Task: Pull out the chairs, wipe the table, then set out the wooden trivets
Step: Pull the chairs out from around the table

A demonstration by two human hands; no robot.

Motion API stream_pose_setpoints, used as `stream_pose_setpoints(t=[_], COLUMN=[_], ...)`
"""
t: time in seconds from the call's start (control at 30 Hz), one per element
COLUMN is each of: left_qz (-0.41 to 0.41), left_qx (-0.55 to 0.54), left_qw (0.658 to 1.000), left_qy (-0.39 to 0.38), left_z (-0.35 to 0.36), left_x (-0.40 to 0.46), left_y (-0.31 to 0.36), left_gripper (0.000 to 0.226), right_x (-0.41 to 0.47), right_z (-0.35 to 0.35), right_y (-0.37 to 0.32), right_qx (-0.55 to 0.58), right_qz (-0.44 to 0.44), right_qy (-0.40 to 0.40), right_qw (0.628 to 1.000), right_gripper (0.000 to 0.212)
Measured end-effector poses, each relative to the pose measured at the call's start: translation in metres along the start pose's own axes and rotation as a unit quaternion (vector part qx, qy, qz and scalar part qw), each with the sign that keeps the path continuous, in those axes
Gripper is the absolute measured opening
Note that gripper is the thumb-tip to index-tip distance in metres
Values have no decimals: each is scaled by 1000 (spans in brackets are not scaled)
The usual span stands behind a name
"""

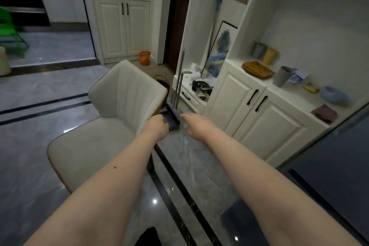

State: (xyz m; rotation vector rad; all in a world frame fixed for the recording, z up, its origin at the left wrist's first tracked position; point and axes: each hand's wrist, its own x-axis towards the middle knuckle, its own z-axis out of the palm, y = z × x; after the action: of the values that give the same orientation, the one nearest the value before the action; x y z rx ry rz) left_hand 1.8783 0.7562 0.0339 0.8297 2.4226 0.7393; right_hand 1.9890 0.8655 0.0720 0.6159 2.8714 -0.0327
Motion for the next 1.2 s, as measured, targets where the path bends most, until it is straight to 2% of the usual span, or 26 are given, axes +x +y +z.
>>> stream_pose_setpoints(t=[0.23,0.4,0.63,0.77,0.9,1.07,1.2], left_qz=[-34,-68,-188,-292,-341,-380,-397], left_qx=[-6,-4,-23,-59,-59,-130,-157], left_qw=[999,997,977,946,926,895,883], left_qy=[33,45,100,125,149,196,195], left_z=[-36,-43,-42,-35,-26,-30,-35], left_x=[137,220,311,351,373,394,408], left_y=[21,33,14,11,10,-9,-25], left_gripper=[37,38,41,38,33,33,33], right_x=[136,230,363,421,464,508,540], right_z=[-31,-48,-47,-48,-43,-35,-32], right_y=[37,55,81,85,72,50,36], right_qx=[-11,-14,-34,-61,-78,-100,-122], right_qz=[-19,-73,-178,-277,-379,-473,-521], right_qy=[-6,-9,-43,-62,-33,-25,-24], right_qw=[1000,997,982,957,921,875,845], right_gripper=[61,58,53,58,61,75,72])
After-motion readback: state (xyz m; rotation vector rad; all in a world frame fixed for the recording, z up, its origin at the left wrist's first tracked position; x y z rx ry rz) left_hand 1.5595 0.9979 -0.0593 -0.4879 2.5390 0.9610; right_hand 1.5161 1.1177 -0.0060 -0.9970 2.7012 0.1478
